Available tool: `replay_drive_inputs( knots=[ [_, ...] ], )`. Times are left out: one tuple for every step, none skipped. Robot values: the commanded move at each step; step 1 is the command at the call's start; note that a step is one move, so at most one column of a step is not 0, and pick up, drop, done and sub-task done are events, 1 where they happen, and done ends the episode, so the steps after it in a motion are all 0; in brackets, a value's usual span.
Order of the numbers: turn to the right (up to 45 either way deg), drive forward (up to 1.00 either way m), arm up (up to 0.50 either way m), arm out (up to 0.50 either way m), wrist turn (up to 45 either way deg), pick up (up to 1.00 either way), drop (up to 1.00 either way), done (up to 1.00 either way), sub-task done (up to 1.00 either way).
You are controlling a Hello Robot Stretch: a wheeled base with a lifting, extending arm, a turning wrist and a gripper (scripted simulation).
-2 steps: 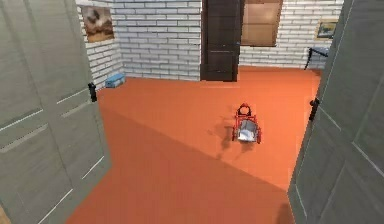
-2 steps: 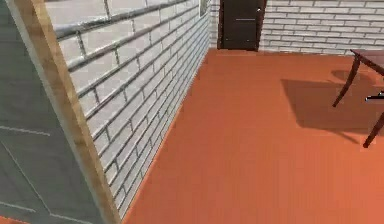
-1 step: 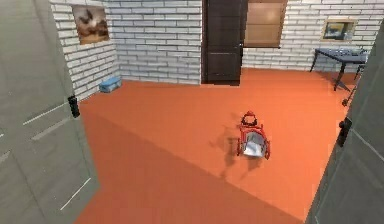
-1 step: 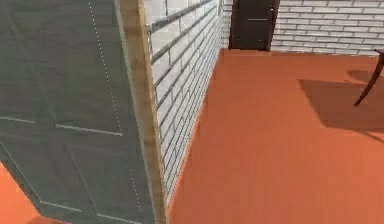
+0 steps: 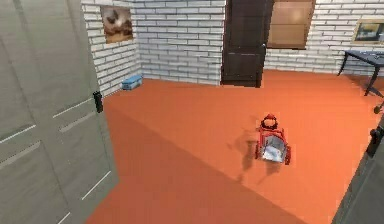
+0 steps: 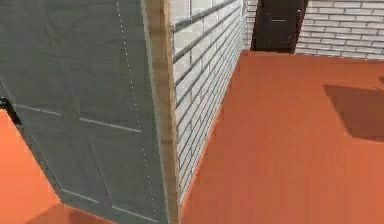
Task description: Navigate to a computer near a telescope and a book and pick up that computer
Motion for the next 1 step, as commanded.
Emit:
replay_drive_inputs(
  knots=[
    [0.0, 1.00, 0.00, 0.00, 0.0, 0.00, 0.00, 0.00, 0.00]
  ],
)
